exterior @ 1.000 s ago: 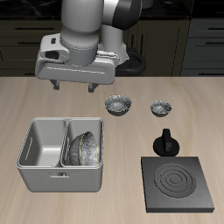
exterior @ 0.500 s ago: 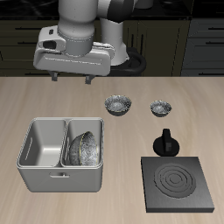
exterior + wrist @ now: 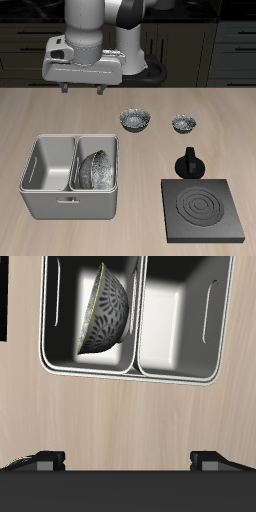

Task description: Place the largest bowl in the left side of the drainer and the medium bowl in the right side

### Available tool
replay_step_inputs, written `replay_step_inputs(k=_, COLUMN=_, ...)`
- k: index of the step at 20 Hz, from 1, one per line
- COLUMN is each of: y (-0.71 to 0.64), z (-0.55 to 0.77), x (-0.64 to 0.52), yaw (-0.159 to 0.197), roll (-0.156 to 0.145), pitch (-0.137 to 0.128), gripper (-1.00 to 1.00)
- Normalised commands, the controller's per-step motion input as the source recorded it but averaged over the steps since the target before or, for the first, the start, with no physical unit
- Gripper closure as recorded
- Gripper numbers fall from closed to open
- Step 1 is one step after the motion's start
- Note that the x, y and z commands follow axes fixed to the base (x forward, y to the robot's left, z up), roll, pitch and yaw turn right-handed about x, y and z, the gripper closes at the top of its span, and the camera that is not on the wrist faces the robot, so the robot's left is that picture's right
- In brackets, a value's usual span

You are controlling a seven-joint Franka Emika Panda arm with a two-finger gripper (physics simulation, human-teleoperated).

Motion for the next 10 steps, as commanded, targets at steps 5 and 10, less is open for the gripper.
replay_step_inputs(k=5, y=0.00, z=-0.31, x=-0.63, yaw=0.048, roll=0.048, pitch=-0.022, gripper=-1.00)
replay_step_inputs(k=10, y=0.07, z=-0.27, x=-0.54, yaw=-0.011, roll=0.021, pitch=-0.026, gripper=-1.00)
